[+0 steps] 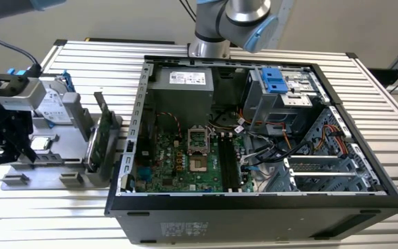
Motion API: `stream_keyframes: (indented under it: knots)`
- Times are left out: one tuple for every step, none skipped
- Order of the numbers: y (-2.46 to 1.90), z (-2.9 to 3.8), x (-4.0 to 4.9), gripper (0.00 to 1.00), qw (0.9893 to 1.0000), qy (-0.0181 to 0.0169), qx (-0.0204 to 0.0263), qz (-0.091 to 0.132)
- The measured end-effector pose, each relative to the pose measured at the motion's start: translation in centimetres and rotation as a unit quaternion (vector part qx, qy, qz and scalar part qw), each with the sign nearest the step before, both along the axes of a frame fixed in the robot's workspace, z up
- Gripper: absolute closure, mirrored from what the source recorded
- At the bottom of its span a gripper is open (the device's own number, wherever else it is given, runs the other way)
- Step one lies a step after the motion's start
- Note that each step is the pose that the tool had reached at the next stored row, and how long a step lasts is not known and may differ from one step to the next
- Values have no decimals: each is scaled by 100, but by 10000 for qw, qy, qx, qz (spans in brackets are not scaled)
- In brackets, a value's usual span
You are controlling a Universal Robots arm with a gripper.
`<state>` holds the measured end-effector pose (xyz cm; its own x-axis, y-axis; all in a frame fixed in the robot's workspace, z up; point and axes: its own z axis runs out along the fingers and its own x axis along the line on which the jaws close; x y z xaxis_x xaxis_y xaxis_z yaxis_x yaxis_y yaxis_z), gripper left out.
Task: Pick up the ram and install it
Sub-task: 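Pick up the ram and move it above insertion slot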
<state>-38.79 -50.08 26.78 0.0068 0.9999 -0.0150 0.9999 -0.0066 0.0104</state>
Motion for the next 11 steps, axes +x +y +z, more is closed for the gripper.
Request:
stream_keyframes:
  knots:
    - [0,9,0,100,10000,0,0,0]
    - [0,20,0,100,10000,0,0,0]
    - [0,31,0,100,10000,0,0,0]
    - [0,41,0,100,10000,0,0,0]
    - [0,52,0,100,10000,0,0,0]
    - [0,62,0,100,10000,0,0,0]
    - [0,75,0,100,10000,0,0,0]
    - [0,87,0,100,10000,0,0,0]
    - [0,99,0,100,10000,0,0,0]
    - [0,126,0,100,10000,0,0,0]
    - [0,142,0,100,10000,0,0,0]
